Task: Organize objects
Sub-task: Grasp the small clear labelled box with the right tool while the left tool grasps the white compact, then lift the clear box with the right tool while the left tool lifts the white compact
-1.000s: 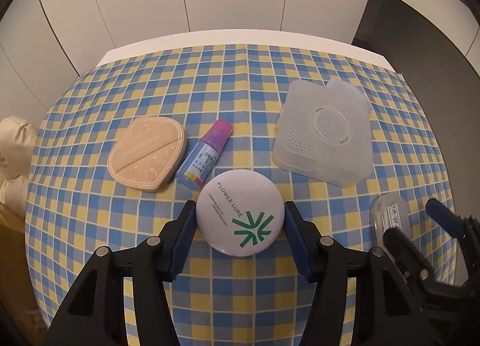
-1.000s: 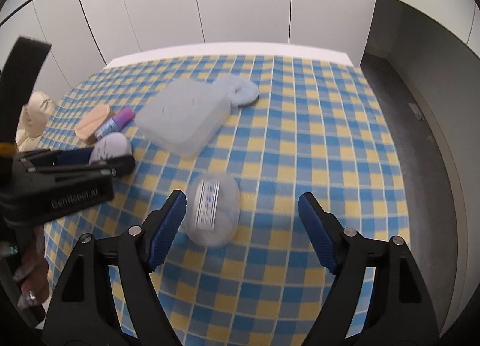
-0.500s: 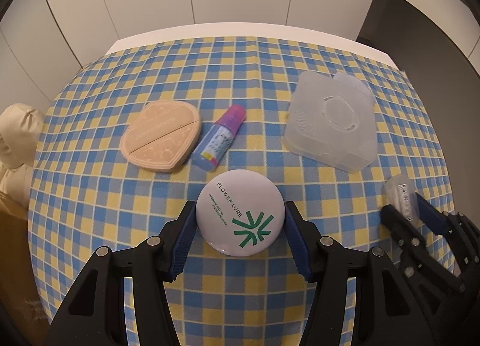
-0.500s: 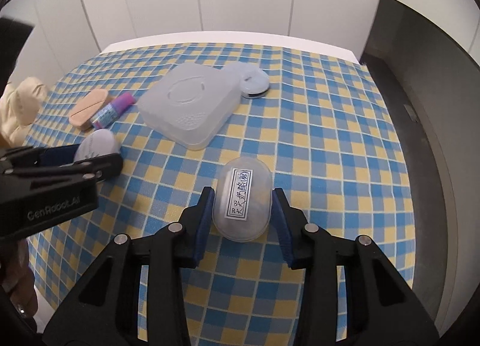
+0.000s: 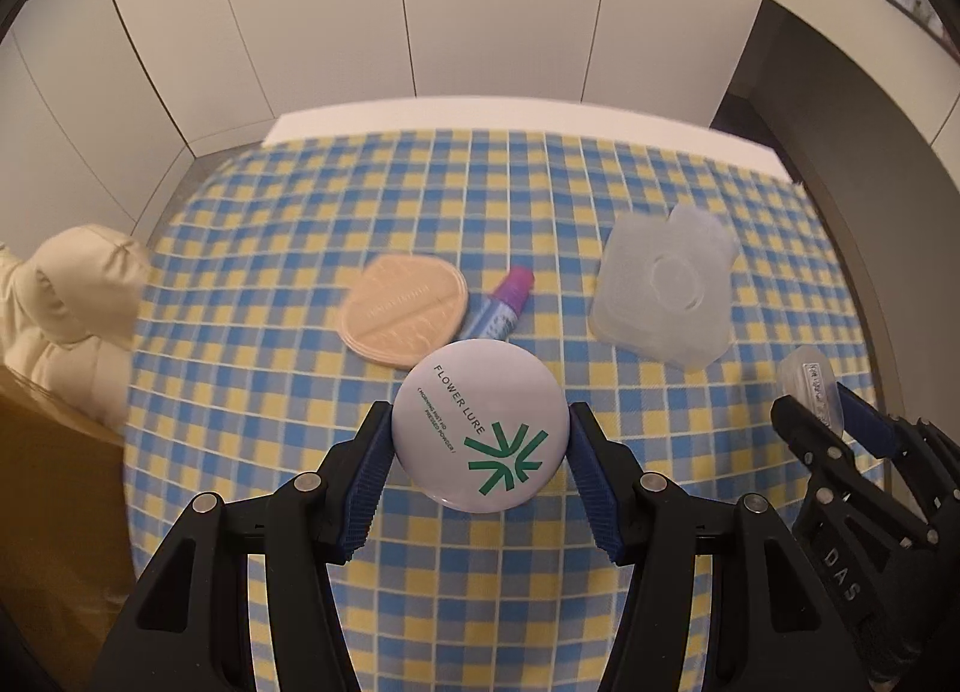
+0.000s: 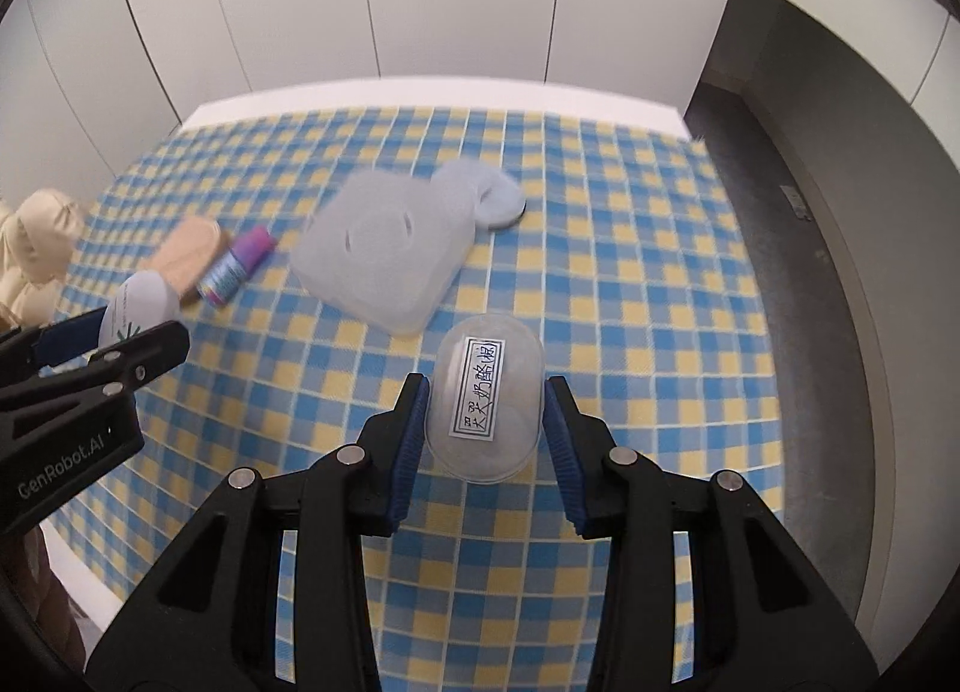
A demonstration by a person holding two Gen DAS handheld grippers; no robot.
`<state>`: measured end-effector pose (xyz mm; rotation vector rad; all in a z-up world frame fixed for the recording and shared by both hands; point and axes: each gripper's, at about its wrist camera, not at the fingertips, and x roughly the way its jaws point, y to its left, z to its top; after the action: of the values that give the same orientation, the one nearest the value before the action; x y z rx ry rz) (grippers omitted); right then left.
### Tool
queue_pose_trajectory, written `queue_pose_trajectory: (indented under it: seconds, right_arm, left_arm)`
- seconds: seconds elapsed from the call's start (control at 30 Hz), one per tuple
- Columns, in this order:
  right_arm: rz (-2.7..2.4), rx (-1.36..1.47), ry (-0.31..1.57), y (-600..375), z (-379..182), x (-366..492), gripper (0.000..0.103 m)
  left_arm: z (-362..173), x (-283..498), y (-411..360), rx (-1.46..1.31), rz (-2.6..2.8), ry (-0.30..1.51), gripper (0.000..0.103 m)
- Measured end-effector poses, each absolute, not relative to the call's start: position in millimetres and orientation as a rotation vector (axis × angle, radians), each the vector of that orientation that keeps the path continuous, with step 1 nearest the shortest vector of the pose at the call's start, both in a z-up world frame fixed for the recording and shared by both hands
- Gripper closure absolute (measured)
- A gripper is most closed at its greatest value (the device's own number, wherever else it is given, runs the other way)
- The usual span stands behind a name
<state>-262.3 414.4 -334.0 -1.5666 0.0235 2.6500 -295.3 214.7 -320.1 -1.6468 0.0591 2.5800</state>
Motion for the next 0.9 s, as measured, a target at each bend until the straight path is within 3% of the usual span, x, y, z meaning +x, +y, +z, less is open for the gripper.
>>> queue_pose_trajectory:
  seconds: [0.27, 0.8, 0.9]
  right_arm:
    - [2.671, -1.493, -0.012, 414, -256, -261, 0.063]
    - [2.728, -1.261, -0.105, 413, -87, -230, 0.063]
    - [2.764, -1.242, -0.052, 414, -55, -222, 0.063]
  left_arm:
    - [-259, -298, 220, -1.581, 2.625, -0.004, 0.046]
    - [-88, -271, 215, -1.328, 2.748, 0.046, 0.046]
    - [-58, -263, 214, -1.279, 2.755, 0.049, 0.046]
